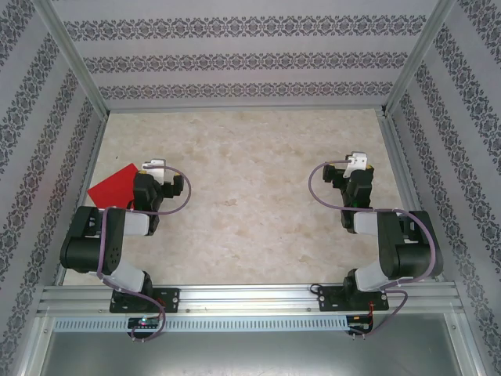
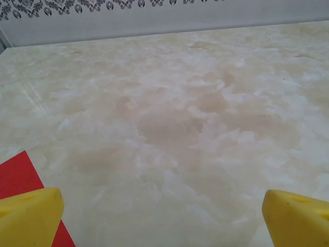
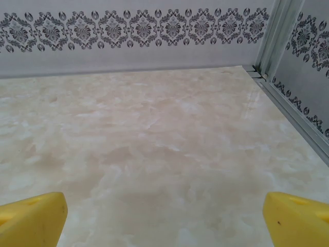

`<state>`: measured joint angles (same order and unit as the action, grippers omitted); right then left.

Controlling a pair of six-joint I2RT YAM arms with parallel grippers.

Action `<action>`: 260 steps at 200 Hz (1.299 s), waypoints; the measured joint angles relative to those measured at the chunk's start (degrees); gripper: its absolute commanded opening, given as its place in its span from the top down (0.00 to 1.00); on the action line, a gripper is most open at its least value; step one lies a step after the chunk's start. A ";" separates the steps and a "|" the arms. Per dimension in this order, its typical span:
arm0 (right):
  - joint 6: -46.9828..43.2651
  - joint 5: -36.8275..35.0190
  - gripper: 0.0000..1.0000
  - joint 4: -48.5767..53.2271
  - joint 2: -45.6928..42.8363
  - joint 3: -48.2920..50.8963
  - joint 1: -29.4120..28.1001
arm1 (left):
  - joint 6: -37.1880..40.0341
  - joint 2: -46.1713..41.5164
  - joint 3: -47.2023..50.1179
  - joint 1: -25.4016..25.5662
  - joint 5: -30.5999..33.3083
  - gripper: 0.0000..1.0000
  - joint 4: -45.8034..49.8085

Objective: Fold a paper plane with a square sheet of paper (pick it up from the middle)
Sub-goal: Move the square sheet of paper to the center of the table.

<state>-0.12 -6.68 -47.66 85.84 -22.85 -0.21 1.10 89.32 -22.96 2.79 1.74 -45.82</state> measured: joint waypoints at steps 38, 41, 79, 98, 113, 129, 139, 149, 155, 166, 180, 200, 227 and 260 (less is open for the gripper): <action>0.00 -0.02 0.02 0.00 0.00 0.00 0.00 | 0.00 0.00 0.00 0.00 0.00 0.00 -0.02; 0.00 0.00 0.02 0.00 0.00 0.00 0.00 | 0.00 0.00 0.00 0.00 0.00 0.00 0.00; 0.00 0.00 0.02 0.00 0.00 0.00 0.00 | 0.00 0.00 0.00 0.00 0.00 0.00 0.00; 0.00 0.00 0.02 0.00 0.00 0.00 0.00 | 0.00 0.00 0.00 0.00 0.00 0.00 0.00; 0.00 0.00 0.02 0.00 0.00 0.00 0.00 | 0.00 0.00 0.00 0.00 0.00 0.00 0.00; 0.00 0.42 0.02 0.02 0.00 0.00 0.31 | 0.00 0.00 0.00 0.00 0.00 0.00 0.00; 0.02 0.44 0.02 0.02 0.00 0.00 0.50 | 0.00 0.00 0.00 0.00 0.00 0.00 0.00; 0.02 0.63 0.02 0.02 0.00 0.00 0.72 | 0.00 0.00 0.00 0.00 0.00 0.00 0.00; 0.02 0.70 0.02 0.02 0.00 0.00 0.74 | 0.00 0.00 0.00 0.00 0.00 0.00 0.00; 0.02 0.81 0.02 0.02 0.00 0.00 0.74 | 0.00 0.00 0.00 0.00 0.00 0.00 -0.02; 0.02 0.83 0.02 0.02 -0.02 0.00 0.72 | 0.00 0.00 0.00 0.00 0.04 0.00 0.00; 0.07 0.79 0.02 2.16 -1.14 -0.02 0.74 | -0.07 -0.94 -0.22 0.02 1.03 0.00 1.64; 0.68 -1.42 0.02 13.70 -7.15 -3.78 0.68 | -1.55 -7.93 -4.20 0.02 4.09 0.00 12.81; 5.31 -5.95 0.02 28.96 -15.02 -12.17 -0.48 | -8.04 -16.22 -13.92 0.02 9.42 0.00 28.26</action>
<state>5.19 -12.62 -18.70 70.83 -35.03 -0.69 -6.94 73.10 -36.88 2.81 11.16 -17.56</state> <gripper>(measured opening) 0.982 0.999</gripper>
